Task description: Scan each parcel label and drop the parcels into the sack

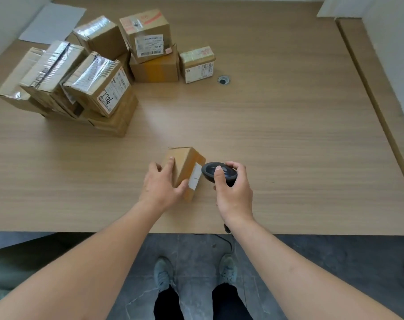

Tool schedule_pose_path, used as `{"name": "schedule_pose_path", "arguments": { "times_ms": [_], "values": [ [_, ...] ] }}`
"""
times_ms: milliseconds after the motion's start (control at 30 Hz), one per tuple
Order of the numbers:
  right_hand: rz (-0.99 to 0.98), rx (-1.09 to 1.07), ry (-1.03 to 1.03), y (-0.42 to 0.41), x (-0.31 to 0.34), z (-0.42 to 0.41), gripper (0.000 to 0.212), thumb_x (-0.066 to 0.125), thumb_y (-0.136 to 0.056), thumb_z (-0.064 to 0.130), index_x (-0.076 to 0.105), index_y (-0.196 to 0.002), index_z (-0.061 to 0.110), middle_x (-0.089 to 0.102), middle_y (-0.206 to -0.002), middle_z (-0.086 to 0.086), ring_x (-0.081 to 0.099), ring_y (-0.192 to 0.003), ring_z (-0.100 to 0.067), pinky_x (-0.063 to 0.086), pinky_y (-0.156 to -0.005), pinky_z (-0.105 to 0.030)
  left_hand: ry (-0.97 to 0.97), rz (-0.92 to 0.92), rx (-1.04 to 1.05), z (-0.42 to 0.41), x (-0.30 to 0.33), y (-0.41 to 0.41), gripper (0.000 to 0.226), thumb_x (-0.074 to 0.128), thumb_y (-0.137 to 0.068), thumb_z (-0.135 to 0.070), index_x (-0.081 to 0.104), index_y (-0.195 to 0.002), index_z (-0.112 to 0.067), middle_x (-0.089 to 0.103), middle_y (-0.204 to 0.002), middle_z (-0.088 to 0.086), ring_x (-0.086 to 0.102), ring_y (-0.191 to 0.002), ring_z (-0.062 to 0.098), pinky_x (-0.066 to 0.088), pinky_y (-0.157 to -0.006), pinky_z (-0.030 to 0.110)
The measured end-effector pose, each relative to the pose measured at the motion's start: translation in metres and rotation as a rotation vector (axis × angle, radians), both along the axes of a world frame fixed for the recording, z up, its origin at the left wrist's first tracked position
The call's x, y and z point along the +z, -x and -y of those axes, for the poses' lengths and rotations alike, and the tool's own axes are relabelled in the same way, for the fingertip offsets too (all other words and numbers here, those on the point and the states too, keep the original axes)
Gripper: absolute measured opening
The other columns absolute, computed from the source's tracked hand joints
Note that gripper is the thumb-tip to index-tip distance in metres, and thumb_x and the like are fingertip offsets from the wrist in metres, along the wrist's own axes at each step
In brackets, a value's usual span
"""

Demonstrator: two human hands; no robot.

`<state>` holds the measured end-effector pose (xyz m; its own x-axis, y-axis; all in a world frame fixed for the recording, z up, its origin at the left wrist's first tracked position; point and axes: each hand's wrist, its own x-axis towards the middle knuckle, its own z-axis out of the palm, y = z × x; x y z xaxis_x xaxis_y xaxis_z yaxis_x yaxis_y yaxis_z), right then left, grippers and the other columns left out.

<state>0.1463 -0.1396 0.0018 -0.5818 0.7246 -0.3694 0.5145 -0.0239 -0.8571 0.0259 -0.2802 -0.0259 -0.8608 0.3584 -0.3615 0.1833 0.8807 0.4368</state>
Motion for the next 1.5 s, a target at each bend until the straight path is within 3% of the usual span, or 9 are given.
{"name": "schedule_pose_path", "arguments": {
  "times_ms": [133,267,333,467,800,933,1100,1333,1500],
  "values": [
    [-0.006,0.017,0.006,0.01,0.003,0.013,0.048,0.05,-0.078,0.077,0.055,-0.116,0.049,0.072,-0.103,0.019,0.076,-0.096,-0.017,0.061,-0.09,-0.048,0.005,-0.079,0.05,0.023,0.0,0.014,0.071,0.044,-0.107,-0.047,0.011,-0.168,-0.032,0.057,-0.128,0.012,0.057,-0.116,0.034,0.047,-0.095,0.046],
    [-0.004,0.039,0.005,0.017,0.003,0.021,0.049,0.05,-0.077,0.078,0.055,-0.115,0.049,0.072,-0.104,0.019,0.076,-0.097,-0.018,0.061,-0.09,-0.048,-0.023,-0.104,0.074,0.036,0.0,0.022,0.056,0.046,-0.107,-0.046,0.031,-0.161,-0.046,0.045,-0.14,0.009,0.053,-0.123,0.034,0.048,-0.094,0.044],
    [-0.007,0.037,0.004,0.019,0.002,0.024,0.049,0.052,-0.077,0.077,0.056,-0.116,0.048,0.073,-0.103,0.019,0.076,-0.098,-0.017,0.061,-0.091,-0.049,0.057,-0.095,0.073,0.039,0.002,0.023,0.067,0.055,-0.098,-0.063,0.033,-0.16,-0.047,0.028,-0.154,0.01,0.041,-0.135,0.033,0.047,-0.103,0.047],
    [-0.006,0.056,0.0,0.021,0.0,0.028,0.051,0.053,-0.077,0.077,0.057,-0.117,0.046,0.074,-0.105,0.016,0.076,-0.098,-0.017,0.061,-0.092,-0.049,0.188,-0.117,-0.039,0.045,0.004,0.026,0.101,0.074,-0.081,-0.065,0.018,-0.163,-0.048,0.031,-0.137,0.007,0.04,-0.119,0.027,0.045,-0.101,0.04],
    [0.017,0.255,-0.147,0.033,0.024,0.031,0.029,0.065,-0.099,0.052,0.058,-0.124,0.04,0.072,-0.103,0.019,0.07,-0.098,-0.01,0.059,-0.088,-0.043,-0.204,0.132,0.123,0.078,0.024,0.06,0.059,0.073,-0.094,-0.037,0.052,-0.146,-0.056,0.06,-0.136,-0.002,0.059,-0.118,0.024,0.052,-0.098,0.041],
    [0.046,0.405,-0.277,0.039,0.047,0.034,0.027,0.062,-0.101,0.052,0.056,-0.124,0.041,0.072,-0.1,0.022,0.069,-0.094,-0.013,0.058,-0.082,-0.041,-0.278,0.237,0.071,0.093,0.049,0.08,0.057,0.074,-0.093,-0.029,0.057,-0.138,-0.06,0.059,-0.138,-0.008,0.06,-0.117,0.015,0.053,-0.088,0.03],
    [0.028,0.447,-0.369,0.045,0.084,0.046,0.048,0.047,-0.08,0.069,0.056,-0.121,0.044,0.074,-0.098,0.02,0.071,-0.091,-0.014,0.059,-0.08,-0.042,-0.332,0.246,0.017,0.109,0.083,0.102,0.059,0.077,-0.087,-0.031,0.058,-0.129,-0.069,0.063,-0.137,-0.011,0.062,-0.12,0.014,0.054,-0.101,0.039],
    [-0.058,0.4,-0.494,0.051,0.132,0.066,0.034,0.052,-0.084,0.058,0.054,-0.117,0.047,0.073,-0.093,0.02,0.07,-0.083,-0.01,0.06,-0.07,-0.041,-0.427,0.245,-0.026,0.119,0.129,0.12,0.058,0.077,-0.095,-0.025,0.058,-0.137,-0.06,0.057,-0.142,-0.004,0.058,-0.128,0.023,0.058,-0.091,0.036],
    [-0.072,0.354,-0.545,0.054,0.159,0.079,0.033,0.053,-0.084,0.058,0.053,-0.116,0.049,0.072,-0.091,0.022,0.07,-0.084,-0.009,0.06,-0.071,-0.039,-0.459,0.239,-0.052,0.124,0.157,0.128,0.059,0.078,-0.094,-0.024,0.058,-0.134,-0.063,0.054,-0.143,0.0,0.056,-0.13,0.027,0.06,-0.097,0.049]
  ]
}}
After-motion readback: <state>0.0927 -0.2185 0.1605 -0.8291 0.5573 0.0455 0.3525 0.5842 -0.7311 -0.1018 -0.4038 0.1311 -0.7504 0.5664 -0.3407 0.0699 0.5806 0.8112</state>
